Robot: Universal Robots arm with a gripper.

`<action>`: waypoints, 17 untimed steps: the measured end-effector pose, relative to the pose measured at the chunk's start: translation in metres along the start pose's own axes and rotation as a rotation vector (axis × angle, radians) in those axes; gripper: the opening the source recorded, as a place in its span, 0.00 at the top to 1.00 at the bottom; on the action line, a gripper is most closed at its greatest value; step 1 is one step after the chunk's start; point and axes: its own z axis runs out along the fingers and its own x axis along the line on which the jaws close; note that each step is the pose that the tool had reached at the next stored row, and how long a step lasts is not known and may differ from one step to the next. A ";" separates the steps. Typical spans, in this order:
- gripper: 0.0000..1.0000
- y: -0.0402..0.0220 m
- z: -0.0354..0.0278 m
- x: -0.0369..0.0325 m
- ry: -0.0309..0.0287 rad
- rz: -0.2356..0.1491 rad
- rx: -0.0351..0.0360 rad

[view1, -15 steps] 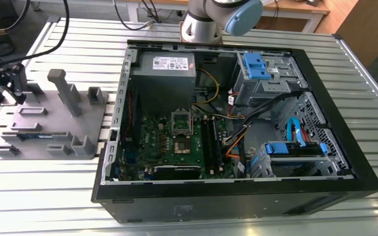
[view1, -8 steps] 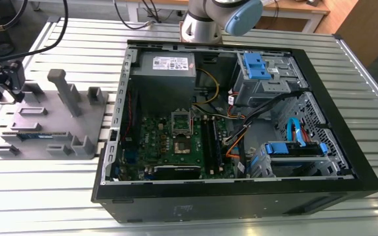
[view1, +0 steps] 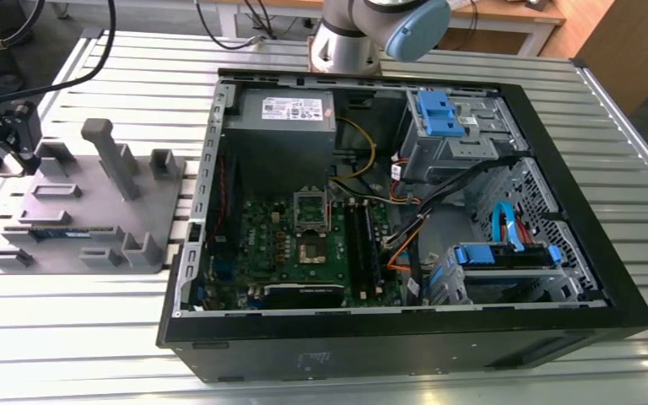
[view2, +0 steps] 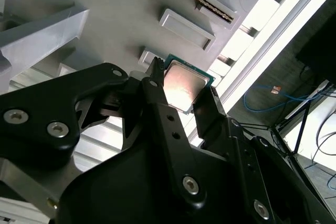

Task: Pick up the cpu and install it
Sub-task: 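Pick up the cpu and move it towards the insertion slot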

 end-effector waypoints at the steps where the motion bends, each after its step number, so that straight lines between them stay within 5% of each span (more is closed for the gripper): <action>1: 0.53 0.0000 0.0000 0.0000 0.0000 0.000 0.0000; 17: 0.53 0.0002 -0.0065 -0.0001 -0.0002 0.000 -0.0001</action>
